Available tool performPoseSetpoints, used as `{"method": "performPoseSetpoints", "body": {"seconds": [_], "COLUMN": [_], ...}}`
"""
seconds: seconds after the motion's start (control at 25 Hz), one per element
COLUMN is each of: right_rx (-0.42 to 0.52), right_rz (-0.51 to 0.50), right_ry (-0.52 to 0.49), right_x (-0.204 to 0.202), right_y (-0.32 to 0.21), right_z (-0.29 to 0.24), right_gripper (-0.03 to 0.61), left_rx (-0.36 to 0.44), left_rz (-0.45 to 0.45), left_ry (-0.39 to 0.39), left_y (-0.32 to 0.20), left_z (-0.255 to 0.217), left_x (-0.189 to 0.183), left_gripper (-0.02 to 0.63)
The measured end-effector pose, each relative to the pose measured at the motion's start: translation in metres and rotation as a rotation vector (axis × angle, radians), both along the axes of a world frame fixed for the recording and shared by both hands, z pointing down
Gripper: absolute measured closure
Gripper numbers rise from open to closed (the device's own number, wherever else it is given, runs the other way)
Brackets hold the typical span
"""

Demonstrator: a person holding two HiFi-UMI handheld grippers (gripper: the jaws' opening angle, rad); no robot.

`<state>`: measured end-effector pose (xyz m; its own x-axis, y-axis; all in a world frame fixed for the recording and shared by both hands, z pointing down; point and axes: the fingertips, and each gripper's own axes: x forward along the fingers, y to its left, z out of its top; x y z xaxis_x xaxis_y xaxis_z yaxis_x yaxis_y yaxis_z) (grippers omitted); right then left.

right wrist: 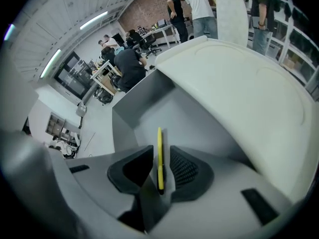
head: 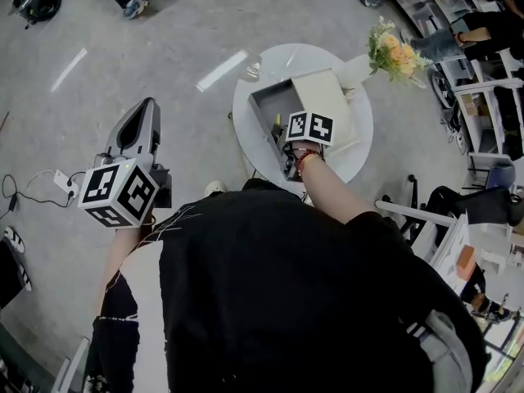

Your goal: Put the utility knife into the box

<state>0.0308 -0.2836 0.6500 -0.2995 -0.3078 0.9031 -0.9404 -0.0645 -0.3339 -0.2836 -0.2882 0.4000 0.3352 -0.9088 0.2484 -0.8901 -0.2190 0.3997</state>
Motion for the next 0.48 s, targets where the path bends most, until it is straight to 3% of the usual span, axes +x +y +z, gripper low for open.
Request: {"method": "performPoseSetpoints", "body": {"seconds": [0.2, 0.48], "right_rx": [0.023, 0.095], "right_rz": [0.046, 0.157], "right_ry": [-0.011, -0.105], "right_x": [0.005, 0.001], "right_y": [-0.003, -0.011], "right_z": [-0.005, -0.031], "right_gripper": [0.469, 0.471], "left_rx": [0.004, 0.017], "left_rz": [-0.006, 0.021], "left_ry": [0.002, 0.003], "left_y": [0.002, 0.004], "left_z": [-0.002, -0.006], "left_x": [-0.002, 0.009], "left_gripper": [0.603, 0.603]}}
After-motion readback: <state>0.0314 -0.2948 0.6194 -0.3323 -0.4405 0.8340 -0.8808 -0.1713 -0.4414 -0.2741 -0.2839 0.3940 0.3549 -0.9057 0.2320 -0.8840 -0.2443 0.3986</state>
